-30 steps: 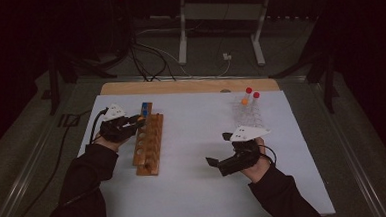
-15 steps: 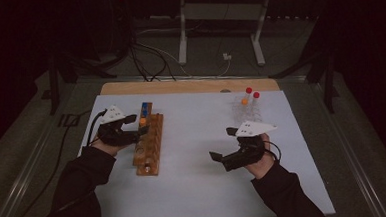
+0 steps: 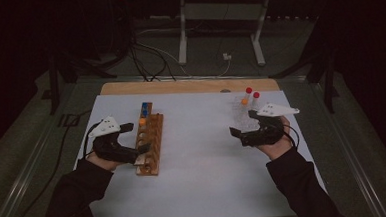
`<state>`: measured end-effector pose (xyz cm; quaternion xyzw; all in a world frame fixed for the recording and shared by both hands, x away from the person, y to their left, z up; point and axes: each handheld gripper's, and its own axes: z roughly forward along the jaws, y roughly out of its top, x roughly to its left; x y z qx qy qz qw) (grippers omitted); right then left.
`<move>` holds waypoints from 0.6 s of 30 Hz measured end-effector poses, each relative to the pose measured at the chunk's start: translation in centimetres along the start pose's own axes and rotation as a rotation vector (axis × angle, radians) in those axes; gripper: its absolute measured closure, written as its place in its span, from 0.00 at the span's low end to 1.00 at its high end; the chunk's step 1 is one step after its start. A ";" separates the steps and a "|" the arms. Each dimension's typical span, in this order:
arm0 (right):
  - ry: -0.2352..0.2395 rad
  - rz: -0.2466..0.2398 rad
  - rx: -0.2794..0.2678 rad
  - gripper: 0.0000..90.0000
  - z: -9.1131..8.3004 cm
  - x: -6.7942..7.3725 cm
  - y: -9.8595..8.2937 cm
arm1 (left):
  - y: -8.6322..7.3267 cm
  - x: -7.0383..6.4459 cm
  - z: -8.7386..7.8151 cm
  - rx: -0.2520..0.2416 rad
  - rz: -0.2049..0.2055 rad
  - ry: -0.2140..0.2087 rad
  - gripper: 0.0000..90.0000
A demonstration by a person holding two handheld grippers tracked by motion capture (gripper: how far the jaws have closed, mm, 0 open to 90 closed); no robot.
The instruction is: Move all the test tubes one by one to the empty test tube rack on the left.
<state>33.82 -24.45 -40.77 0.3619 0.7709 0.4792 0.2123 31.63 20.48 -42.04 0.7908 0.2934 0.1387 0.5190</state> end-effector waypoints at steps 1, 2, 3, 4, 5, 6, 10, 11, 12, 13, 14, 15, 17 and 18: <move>-0.019 0.008 0.006 0.06 0.2 -0.5 -0.1 | -0.1 -0.2 0.0 -0.001 0.001 -0.002 0.03; -0.028 0.015 0.019 0.06 0.4 -1.0 -0.2 | -0.2 -0.3 0.0 -0.001 0.002 0.000 0.03; -0.040 0.021 0.028 0.07 0.6 -1.4 -0.4 | -0.2 -0.4 0.0 -0.001 0.006 -0.009 0.03; -0.055 0.025 0.035 0.08 0.8 -1.9 -0.6 | -0.3 -0.6 0.0 -0.004 0.008 -0.013 0.03; -0.069 0.033 0.047 0.09 1.1 -2.3 -0.8 | -0.3 -0.8 0.0 -0.004 0.009 -0.013 0.03; -0.080 0.039 0.055 0.10 1.4 -2.7 -1.0 | -0.4 -0.8 0.0 -0.005 0.011 -0.019 0.03; -0.130 0.060 0.086 0.19 2.6 -4.2 -1.7 | -0.4 -0.9 -0.2 -0.009 0.010 -0.017 0.03; -0.130 0.064 0.094 0.26 2.9 -4.6 -1.8 | -0.5 -0.9 -0.2 -0.009 0.009 -0.016 0.03; -0.133 0.065 0.094 0.30 3.1 -4.9 -1.9 | -0.5 -0.9 -0.2 -0.008 0.008 -0.020 0.03; -0.139 0.071 0.098 0.32 3.3 -5.1 -1.9 | -0.5 -0.9 -0.3 -0.009 0.010 -0.016 0.03; -0.137 0.073 0.108 0.36 3.6 -5.3 -2.0 | -0.5 -0.9 -0.3 -0.009 0.007 -0.016 0.03; -0.145 0.071 0.114 0.40 3.8 -5.6 -2.0 | -0.5 -0.9 -0.3 -0.008 0.007 -0.019 0.03; -0.150 0.084 0.123 0.45 4.3 -6.1 -2.1 | -0.6 -0.8 -0.3 -0.007 0.010 -0.016 0.03; -0.154 0.091 0.132 0.49 4.6 -6.3 -2.2 | -0.6 -0.9 -0.3 -0.006 0.010 -0.016 0.03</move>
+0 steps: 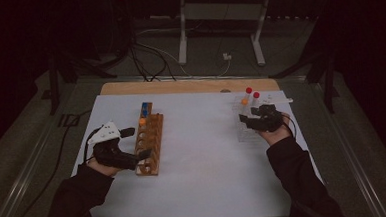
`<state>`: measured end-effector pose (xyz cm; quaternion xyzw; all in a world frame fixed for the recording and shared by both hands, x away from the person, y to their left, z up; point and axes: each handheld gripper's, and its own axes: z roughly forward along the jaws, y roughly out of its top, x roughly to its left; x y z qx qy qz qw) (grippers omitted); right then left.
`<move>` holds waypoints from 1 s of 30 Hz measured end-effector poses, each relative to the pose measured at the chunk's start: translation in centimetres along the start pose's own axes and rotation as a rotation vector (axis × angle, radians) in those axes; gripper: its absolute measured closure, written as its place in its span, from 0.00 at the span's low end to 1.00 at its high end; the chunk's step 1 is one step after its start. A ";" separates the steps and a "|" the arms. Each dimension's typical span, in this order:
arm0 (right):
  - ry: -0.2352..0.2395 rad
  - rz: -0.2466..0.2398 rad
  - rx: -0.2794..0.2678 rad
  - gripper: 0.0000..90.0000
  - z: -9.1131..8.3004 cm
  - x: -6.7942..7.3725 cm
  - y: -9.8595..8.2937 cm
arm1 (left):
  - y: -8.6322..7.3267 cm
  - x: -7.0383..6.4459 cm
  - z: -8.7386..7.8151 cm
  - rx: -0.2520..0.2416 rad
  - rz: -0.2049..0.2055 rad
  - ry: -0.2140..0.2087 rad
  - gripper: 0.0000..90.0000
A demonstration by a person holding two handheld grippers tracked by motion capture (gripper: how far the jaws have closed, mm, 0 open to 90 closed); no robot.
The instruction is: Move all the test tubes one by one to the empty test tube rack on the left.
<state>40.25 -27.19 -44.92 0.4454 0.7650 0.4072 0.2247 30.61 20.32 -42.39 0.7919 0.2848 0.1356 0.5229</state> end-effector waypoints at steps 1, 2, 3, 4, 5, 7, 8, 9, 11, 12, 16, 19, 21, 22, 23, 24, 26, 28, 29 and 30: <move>-0.002 0.006 0.007 0.50 0.3 -0.2 0.0 | 0.0 0.0 0.0 -0.001 -0.001 0.001 0.03; -0.002 0.010 0.015 0.52 0.6 -0.3 0.0 | 0.0 0.0 0.0 -0.001 -0.003 -0.003 0.03; -0.009 0.011 0.020 0.54 0.8 -0.5 0.1 | 0.0 0.0 0.0 0.001 -0.003 -0.003 0.03; -0.014 0.013 0.025 0.56 1.0 -0.6 0.1 | 0.0 0.0 0.1 0.004 -0.001 -0.001 0.03; -0.016 0.017 0.030 0.57 1.3 -0.7 0.1 | 0.0 0.0 0.1 0.004 0.001 -0.006 0.03; -0.025 0.021 0.032 0.59 1.7 -0.9 0.3 | 0.0 -0.1 0.1 0.005 0.001 -0.002 0.03; -0.029 0.021 0.040 0.60 1.9 -1.0 0.3 | 0.0 -0.1 0.1 0.005 0.002 -0.005 0.03; -0.034 0.014 0.047 0.61 2.1 -1.1 0.4 | 0.0 -0.1 0.1 0.004 0.003 -0.002 0.03; -0.044 0.011 0.057 0.63 2.5 -1.3 0.5 | 0.0 -0.1 0.1 0.004 0.004 -0.005 0.03; -0.050 0.013 0.061 0.63 2.6 -1.3 0.5 | 0.0 -0.1 0.1 0.005 0.005 -0.003 0.03; -0.067 0.023 0.066 0.67 3.2 -1.6 0.9 | 0.0 -0.2 0.2 0.010 0.004 -0.007 0.03; -0.071 0.021 0.075 0.70 3.6 -1.7 1.1 | 0.0 -0.2 0.3 0.014 0.009 -0.005 0.03; -0.072 0.021 0.078 0.72 3.8 -1.7 1.2 | 0.0 -0.1 0.3 0.012 0.007 -0.007 0.03; -0.070 0.019 0.080 0.74 3.9 -1.7 1.2 | 0.0 -0.1 0.3 0.014 0.009 -0.005 0.03; -0.070 0.017 0.080 0.75 4.0 -1.6 1.3 | 0.0 -0.1 0.2 0.013 0.008 -0.005 0.03; -0.071 0.018 0.080 0.76 4.0 -1.6 1.3 | 0.0 -0.1 0.2 0.014 0.008 -0.006 0.03; -0.068 0.021 0.079 0.82 4.1 -1.6 1.4 | 0.0 -0.2 0.3 0.015 0.010 -0.003 0.03; -0.067 0.024 0.079 0.83 4.1 -1.5 1.4 | -0.1 -0.2 0.3 0.014 0.008 -0.003 0.03; -0.069 0.020 0.080 0.83 4.1 -1.5 1.4 | -0.1 -0.1 0.3 0.016 0.009 -0.004 0.03; -0.070 0.018 0.081 0.83 4.0 -1.5 1.5 | 0.0 -0.1 0.3 0.016 0.008 -0.005 0.03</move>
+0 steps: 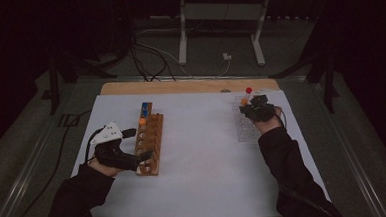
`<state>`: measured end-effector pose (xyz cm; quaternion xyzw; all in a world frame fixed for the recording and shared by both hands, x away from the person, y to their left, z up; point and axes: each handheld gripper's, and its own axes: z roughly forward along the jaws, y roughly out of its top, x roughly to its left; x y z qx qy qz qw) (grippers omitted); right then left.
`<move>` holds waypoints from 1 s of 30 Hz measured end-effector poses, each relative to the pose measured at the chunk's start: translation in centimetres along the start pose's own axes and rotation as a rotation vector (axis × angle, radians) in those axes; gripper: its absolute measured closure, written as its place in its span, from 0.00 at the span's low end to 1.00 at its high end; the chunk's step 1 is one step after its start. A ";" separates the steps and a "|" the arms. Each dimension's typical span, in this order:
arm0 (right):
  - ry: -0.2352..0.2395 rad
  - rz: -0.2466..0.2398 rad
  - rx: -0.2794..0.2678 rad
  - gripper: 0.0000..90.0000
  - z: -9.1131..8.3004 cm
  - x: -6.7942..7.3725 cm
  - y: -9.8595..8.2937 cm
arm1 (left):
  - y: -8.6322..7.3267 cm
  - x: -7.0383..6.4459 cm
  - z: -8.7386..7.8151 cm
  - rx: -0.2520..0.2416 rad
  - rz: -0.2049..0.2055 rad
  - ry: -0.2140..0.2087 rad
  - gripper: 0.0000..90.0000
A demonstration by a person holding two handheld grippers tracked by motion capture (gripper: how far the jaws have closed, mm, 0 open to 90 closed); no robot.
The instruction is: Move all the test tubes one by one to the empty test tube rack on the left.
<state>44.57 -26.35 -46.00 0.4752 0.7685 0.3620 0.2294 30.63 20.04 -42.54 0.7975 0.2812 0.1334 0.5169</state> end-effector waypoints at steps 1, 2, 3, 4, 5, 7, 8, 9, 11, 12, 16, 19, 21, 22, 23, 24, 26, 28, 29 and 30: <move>-0.001 -0.002 -0.002 0.83 -0.1 0.0 0.1 | 0.0 0.0 0.0 0.001 -0.001 0.001 0.03; -0.004 -0.002 -0.006 0.83 -0.3 0.0 0.2 | 0.0 0.0 0.0 0.002 0.001 -0.001 0.03; -0.005 -0.002 -0.011 0.83 -0.5 0.1 0.3 | 0.0 0.0 0.0 0.001 0.001 -0.002 0.03; -0.004 -0.004 -0.015 0.83 -0.7 0.1 0.5 | 0.0 0.0 0.0 0.003 0.000 -0.001 0.03; -0.007 -0.010 -0.020 0.83 -0.9 0.2 0.6 | 0.0 0.0 0.0 0.004 0.001 -0.004 0.03; -0.012 -0.021 -0.031 0.83 -1.5 0.3 1.0 | 0.1 0.0 0.0 0.004 0.002 -0.004 0.03; -0.013 -0.025 -0.039 0.83 -1.8 0.3 1.2 | 0.1 0.0 0.0 0.004 0.002 -0.006 0.03; -0.012 -0.028 -0.047 0.83 -2.1 0.4 1.3 | 0.1 -0.1 0.0 0.005 0.002 -0.004 0.03; -0.014 -0.031 -0.062 0.83 -2.7 0.4 1.6 | 0.2 -0.1 0.0 0.004 -0.001 -0.010 0.03; -0.015 -0.033 -0.068 0.83 -3.1 0.5 1.8 | 0.2 -0.1 0.0 0.005 0.000 -0.009 0.03; -0.018 -0.050 -0.095 0.83 -4.4 0.8 2.4 | 0.4 -0.2 0.1 0.009 0.002 -0.022 0.03; -0.003 -0.057 -0.115 0.83 -5.3 1.1 2.7 | 0.5 -0.3 0.2 0.010 0.005 -0.030 0.03; 0.010 -0.069 -0.125 0.83 -5.8 1.5 2.8 | 0.7 -0.4 0.3 0.011 0.005 -0.035 0.03; 0.017 -0.074 -0.128 0.83 -6.0 1.8 2.8 | 0.7 -0.5 0.3 0.010 0.005 -0.038 0.03; 0.025 -0.080 -0.131 0.83 -6.2 2.1 2.8 | 0.8 -0.5 0.4 0.010 0.005 -0.041 0.03; 0.033 -0.087 -0.134 0.83 -6.3 2.4 2.7 | 0.8 -0.6 0.4 0.012 0.005 -0.043 0.03; 0.050 -0.102 -0.137 0.83 -6.6 3.0 2.6 | 0.9 -0.6 0.5 0.014 0.005 -0.049 0.03; 0.068 -0.117 -0.139 0.83 -6.8 3.6 2.3 | 1.0 -0.7 0.5 0.014 0.007 -0.053 0.03; 0.077 -0.128 -0.136 0.83 -6.9 3.9 2.2 | 1.0 -0.7 0.6 0.015 0.008 -0.056 0.03; 0.085 -0.135 -0.136 0.83 -6.9 4.3 2.0 | 1.1 -0.8 0.6 0.015 0.006 -0.059 0.03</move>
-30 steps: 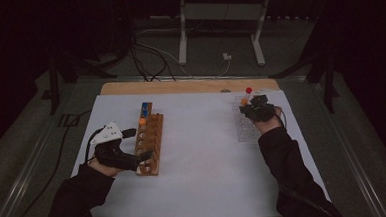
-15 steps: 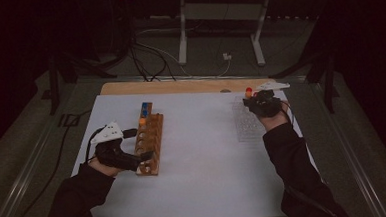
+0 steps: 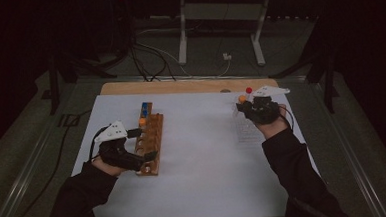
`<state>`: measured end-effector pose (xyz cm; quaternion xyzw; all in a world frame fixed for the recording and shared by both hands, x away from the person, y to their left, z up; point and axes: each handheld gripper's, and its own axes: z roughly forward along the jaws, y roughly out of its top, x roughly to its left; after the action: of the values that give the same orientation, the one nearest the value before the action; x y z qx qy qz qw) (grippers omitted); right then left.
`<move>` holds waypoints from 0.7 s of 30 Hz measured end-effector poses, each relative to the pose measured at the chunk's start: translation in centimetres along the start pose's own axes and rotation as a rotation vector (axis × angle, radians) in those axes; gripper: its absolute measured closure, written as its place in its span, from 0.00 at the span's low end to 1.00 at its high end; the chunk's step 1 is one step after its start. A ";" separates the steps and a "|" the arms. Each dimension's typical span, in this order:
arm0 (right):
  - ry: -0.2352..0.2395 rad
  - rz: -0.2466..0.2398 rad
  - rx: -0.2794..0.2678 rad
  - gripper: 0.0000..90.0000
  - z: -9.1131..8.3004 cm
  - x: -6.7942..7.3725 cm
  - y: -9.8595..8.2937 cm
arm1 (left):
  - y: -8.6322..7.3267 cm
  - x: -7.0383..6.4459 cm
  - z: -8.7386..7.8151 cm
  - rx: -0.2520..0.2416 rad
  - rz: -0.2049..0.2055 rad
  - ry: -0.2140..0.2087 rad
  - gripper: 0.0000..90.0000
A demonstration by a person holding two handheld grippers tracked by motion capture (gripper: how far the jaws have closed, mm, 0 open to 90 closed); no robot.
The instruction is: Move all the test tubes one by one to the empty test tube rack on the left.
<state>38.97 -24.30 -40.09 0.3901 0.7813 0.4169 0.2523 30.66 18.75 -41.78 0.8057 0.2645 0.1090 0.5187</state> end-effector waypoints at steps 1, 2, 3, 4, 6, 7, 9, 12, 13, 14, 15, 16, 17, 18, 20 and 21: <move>0.008 -0.007 0.001 0.83 -0.1 0.3 -0.1 | 0.0 0.0 0.1 -0.003 -0.001 -0.003 0.03; 0.018 -0.013 0.002 0.83 -0.1 0.7 -0.2 | 0.1 0.0 0.2 -0.001 -0.001 -0.007 0.03; 0.029 -0.017 0.001 0.83 -0.2 1.0 -0.3 | 0.1 0.0 0.3 0.001 0.000 -0.009 0.03; 0.039 -0.020 0.000 0.83 -0.2 1.4 -0.5 | 0.1 0.0 0.4 0.002 -0.002 -0.015 0.03; 0.060 -0.028 0.001 0.83 -0.3 2.1 -0.8 | 0.1 -0.1 0.7 0.007 -0.004 -0.021 0.03; 0.071 -0.035 0.004 0.83 -0.4 2.4 -0.9 | 0.1 -0.1 0.8 0.010 -0.003 -0.025 0.04; 0.092 -0.047 0.004 0.83 -0.4 3.1 -1.2 | 0.2 -0.3 1.1 0.009 -0.002 -0.032 0.04; 0.121 -0.058 0.004 0.83 -0.6 4.2 -1.6 | 0.3 -0.4 1.5 0.015 0.004 -0.045 0.05; 0.131 -0.063 0.004 0.83 -0.6 4.6 -1.7 | 0.4 -0.4 1.7 0.017 0.004 -0.045 0.05; 0.140 -0.067 0.004 0.83 -0.7 4.9 -1.9 | 0.4 -0.4 1.8 0.018 0.006 -0.045 0.05; 0.150 -0.074 0.003 0.83 -0.7 5.2 -2.0 | 0.5 -0.4 1.9 0.020 0.005 -0.049 0.05; 0.162 -0.072 0.003 0.83 -0.8 5.6 -2.1 | 0.5 -0.5 2.0 0.021 0.008 -0.050 0.05; 0.174 -0.075 0.003 0.83 -0.8 5.9 -2.3 | 0.5 -0.5 2.2 0.023 0.008 -0.052 0.05; 0.182 -0.082 0.002 0.83 -0.8 6.2 -2.4 | 0.6 -0.6 2.3 0.024 0.010 -0.054 0.05; 0.202 -0.089 0.009 0.83 -0.9 6.9 -2.7 | 0.7 -0.8 2.5 0.025 0.015 -0.059 0.05; 0.212 -0.093 0.014 0.83 -0.9 7.3 -2.9 | 0.7 -0.9 2.6 0.023 0.014 -0.061 0.05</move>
<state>33.06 -19.74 -42.60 0.3087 0.8237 0.4382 0.1848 31.35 16.03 -42.18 0.8165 0.2439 0.0849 0.5164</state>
